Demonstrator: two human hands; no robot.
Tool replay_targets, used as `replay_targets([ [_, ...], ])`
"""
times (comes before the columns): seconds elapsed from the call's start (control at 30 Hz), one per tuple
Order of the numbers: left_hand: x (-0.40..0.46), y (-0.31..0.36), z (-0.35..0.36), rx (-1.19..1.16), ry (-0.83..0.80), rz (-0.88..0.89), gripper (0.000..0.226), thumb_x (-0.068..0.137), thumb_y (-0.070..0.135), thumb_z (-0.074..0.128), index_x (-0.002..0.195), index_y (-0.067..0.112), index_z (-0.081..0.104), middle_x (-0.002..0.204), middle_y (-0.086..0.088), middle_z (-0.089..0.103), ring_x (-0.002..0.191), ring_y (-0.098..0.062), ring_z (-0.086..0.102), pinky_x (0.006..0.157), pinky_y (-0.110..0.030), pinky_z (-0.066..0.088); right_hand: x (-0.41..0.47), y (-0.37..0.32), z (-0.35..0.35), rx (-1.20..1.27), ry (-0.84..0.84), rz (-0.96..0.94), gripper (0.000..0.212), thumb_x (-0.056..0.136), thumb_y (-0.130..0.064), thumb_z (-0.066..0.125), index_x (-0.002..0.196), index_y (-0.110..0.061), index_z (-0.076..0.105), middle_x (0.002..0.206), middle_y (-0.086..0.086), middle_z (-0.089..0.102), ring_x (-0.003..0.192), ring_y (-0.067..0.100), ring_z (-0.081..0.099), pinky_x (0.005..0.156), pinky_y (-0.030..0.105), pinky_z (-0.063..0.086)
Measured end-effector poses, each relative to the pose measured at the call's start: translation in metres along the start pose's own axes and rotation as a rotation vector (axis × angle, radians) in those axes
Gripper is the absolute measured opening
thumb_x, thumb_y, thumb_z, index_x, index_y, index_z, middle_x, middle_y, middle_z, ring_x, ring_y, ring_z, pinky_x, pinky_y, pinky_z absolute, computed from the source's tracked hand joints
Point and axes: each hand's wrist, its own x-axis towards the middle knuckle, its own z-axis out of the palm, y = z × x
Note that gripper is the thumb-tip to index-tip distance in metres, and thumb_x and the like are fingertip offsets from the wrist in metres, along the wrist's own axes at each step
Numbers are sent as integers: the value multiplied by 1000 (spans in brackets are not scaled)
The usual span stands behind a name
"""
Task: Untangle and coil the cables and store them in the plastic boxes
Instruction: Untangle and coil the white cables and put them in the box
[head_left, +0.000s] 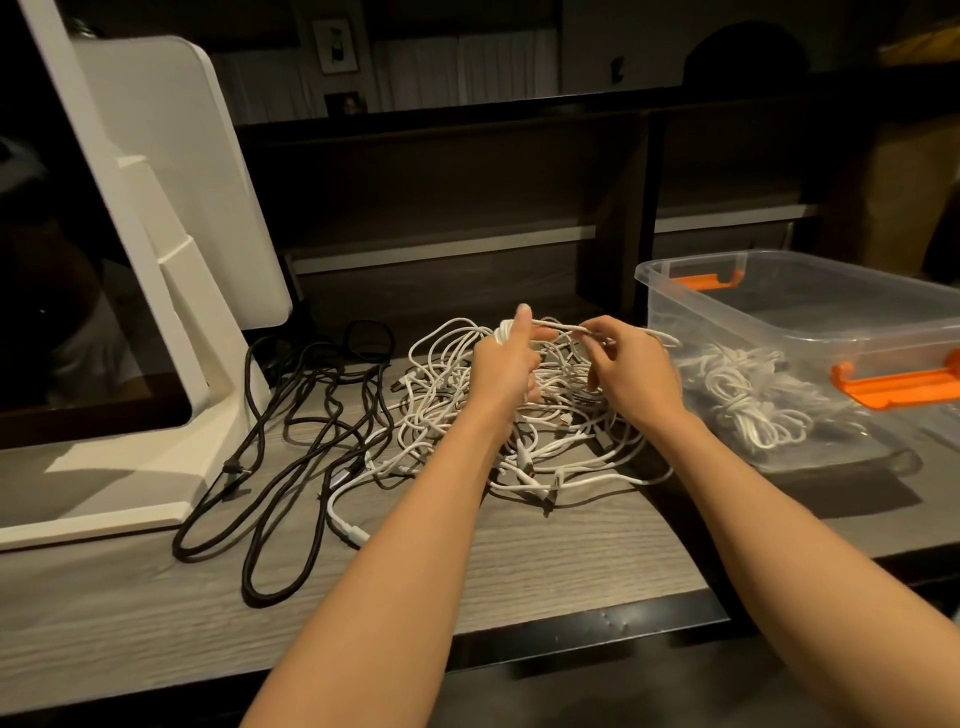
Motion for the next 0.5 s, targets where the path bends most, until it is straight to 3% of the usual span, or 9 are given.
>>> replay_targets([
  [0.07, 1, -1, 1, -45, 55, 47, 38, 103, 42, 39, 119, 18, 62, 78, -1, 50, 49, -5, 38, 47, -19, 36, 0, 0, 0, -3, 16, 31, 24, 96, -32, 53, 114, -22, 66, 98, 0, 70, 88, 19, 65, 78, 38, 53],
  [0.13, 1, 0, 2, -125, 30, 93, 38, 103, 42, 36, 128, 23, 58, 101, -1, 58, 64, -6, 49, 58, -21, 43, 0, 1, -1, -22, 30, 62, 23, 95, -33, 54, 112, -24, 67, 103, -1, 70, 93, 18, 64, 77, 38, 52],
  [0.23, -2, 6, -1, -261, -58, 120, 41, 104, 44, 28, 110, 26, 64, 116, 5, 64, 106, -11, 57, 87, -27, 46, 1, 3, -1, -61, 14, 134, 21, 95, -31, 55, 111, -27, 67, 102, -2, 70, 91, 17, 63, 71, 33, 47],
  [0.3, -2, 9, -4, -445, -106, 66, 47, 105, 43, 27, 91, 18, 64, 96, 2, 72, 103, -12, 64, 98, -30, 43, 0, 3, -2, -66, -3, 170, 20, 95, -29, 54, 111, -28, 66, 99, -2, 70, 88, 16, 63, 70, 30, 43],
  [0.37, -1, 9, -5, -595, -114, -25, 50, 104, 44, 31, 72, 13, 54, 63, -1, 63, 70, -12, 68, 92, -32, 49, -1, 0, -3, -16, 5, 181, 19, 94, -28, 54, 108, -28, 67, 94, -3, 69, 84, 13, 64, 70, 29, 44],
  [0.4, -1, 9, -4, -622, -92, -77, 51, 103, 45, 33, 67, 14, 49, 53, 1, 53, 54, -11, 60, 80, -29, 53, -2, -2, -3, 17, 19, 182, 18, 93, -28, 55, 106, -28, 67, 91, -5, 68, 83, 12, 64, 69, 28, 43],
  [0.5, 1, 7, -3, -600, -29, -178, 52, 101, 48, 39, 59, 18, 43, 46, 7, 35, 38, -6, 35, 45, -18, 43, -5, -11, -2, -9, 65, 159, 16, 91, -32, 54, 102, -27, 65, 86, -8, 63, 86, 15, 62, 71, 31, 41],
])
